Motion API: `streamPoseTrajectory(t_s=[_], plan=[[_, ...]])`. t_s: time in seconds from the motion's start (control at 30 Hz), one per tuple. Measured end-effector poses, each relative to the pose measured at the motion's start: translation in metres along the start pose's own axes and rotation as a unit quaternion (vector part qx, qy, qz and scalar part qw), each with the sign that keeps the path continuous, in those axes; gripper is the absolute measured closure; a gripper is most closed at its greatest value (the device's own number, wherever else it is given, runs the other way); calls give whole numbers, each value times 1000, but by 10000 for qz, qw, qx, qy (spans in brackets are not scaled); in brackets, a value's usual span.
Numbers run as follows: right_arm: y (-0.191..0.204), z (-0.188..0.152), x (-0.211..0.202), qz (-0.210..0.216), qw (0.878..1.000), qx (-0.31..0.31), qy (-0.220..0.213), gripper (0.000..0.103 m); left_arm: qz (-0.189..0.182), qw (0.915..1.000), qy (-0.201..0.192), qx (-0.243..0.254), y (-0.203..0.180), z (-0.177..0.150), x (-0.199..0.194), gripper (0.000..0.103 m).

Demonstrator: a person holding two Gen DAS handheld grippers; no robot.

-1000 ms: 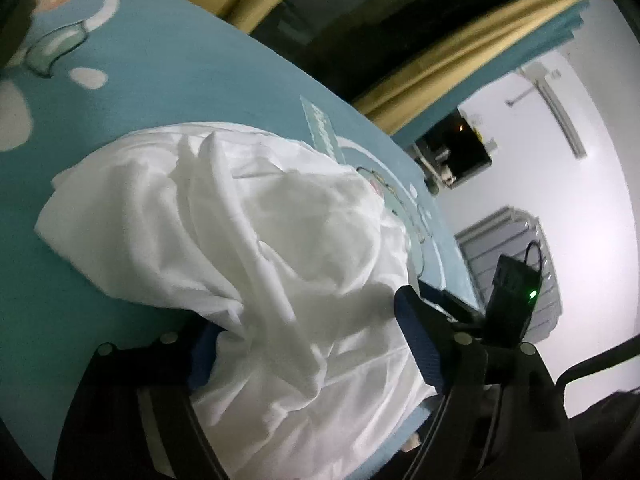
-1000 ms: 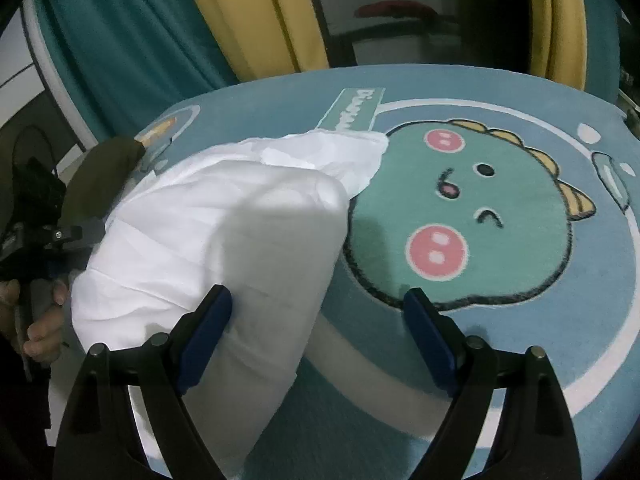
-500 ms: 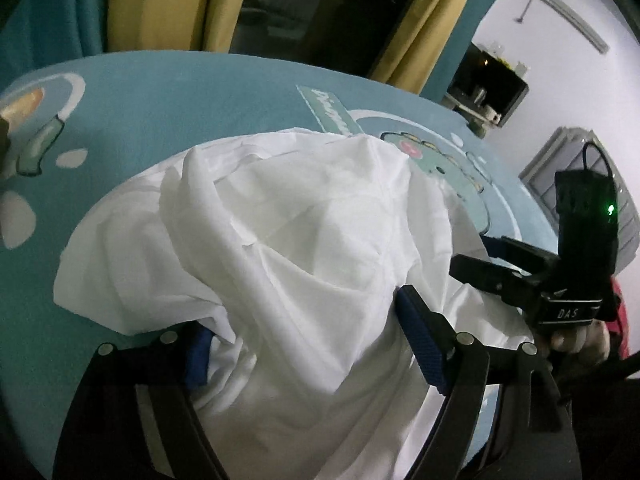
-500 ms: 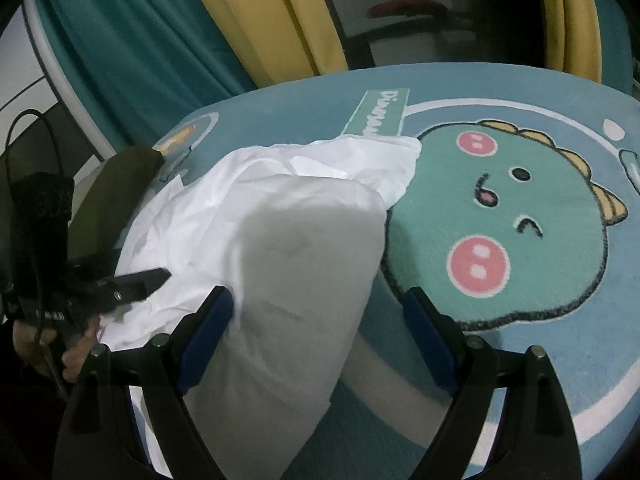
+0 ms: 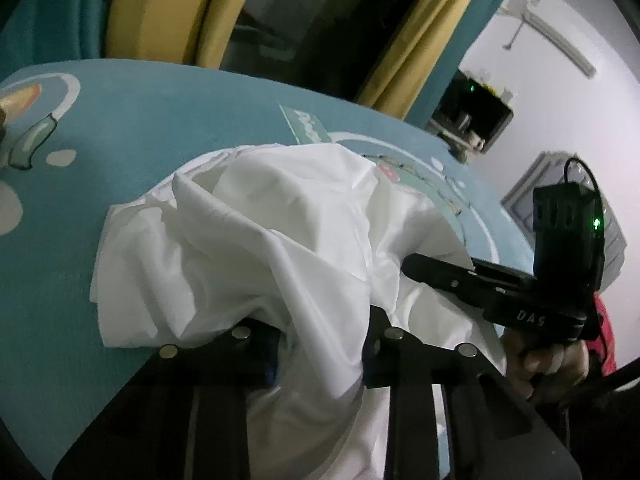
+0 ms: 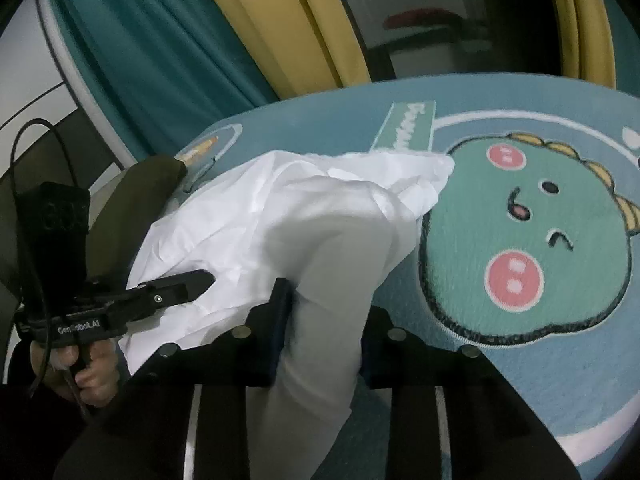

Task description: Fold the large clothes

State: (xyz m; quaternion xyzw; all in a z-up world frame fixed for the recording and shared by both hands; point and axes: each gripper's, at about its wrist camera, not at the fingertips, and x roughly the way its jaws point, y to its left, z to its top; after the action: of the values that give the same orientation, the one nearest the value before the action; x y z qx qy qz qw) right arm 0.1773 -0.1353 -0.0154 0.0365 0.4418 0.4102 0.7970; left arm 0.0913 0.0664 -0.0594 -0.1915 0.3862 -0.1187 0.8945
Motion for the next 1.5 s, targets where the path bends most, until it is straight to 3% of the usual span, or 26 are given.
streamPoseTrajectory(t_s=[0.33,0.5,0.57,0.7,0.8,0.87,0.9,0.93,1.03,1.07,1.1,1.13,1.17,1.27,1.5], plan=[[19,7,-24,28,9988,-318,-366,82,12,9993,-361,59,-11,3,-28,81],[18,2,-28,-30,9991,-285,-303,82,120,9991,-378,180,-18,1,-33,82],[14,-2,-25,-94,9996,-210,-193,78,210,9991,-308,225,-19,-2,-28,82],[-3,-9,-9,-197,9995,88,214,45,405,9988,-50,278,-11,-8,-16,81],[-16,-14,-5,154,9989,410,188,42,261,9996,57,86,0,-7,-15,72],[-15,-14,-4,246,9987,407,191,42,375,9990,176,147,4,-9,-14,45],[-13,-15,-2,391,9982,374,239,47,484,9985,231,131,7,-10,-13,39],[-12,-16,0,516,9975,380,291,53,474,9985,279,59,11,-11,-11,34],[-11,-17,0,751,9957,450,294,67,372,9989,269,39,13,-13,-12,34],[-11,-18,-1,803,9951,498,276,69,359,9989,301,90,11,-14,-11,38],[-10,-18,-1,838,9949,496,261,72,259,9991,326,106,8,-14,-10,49],[-8,-18,-2,832,9952,464,217,75,-15,9994,355,52,7,-15,-9,69],[-4,-17,-4,802,9958,405,164,77,-68,9995,316,18,6,-14,-9,74],[6,-14,-12,716,9972,225,-8,80,50,9997,111,195,-2,-12,-18,80],[31,4,-36,642,9968,-247,-416,82,5,9993,-345,151,-6,-5,-46,81]])
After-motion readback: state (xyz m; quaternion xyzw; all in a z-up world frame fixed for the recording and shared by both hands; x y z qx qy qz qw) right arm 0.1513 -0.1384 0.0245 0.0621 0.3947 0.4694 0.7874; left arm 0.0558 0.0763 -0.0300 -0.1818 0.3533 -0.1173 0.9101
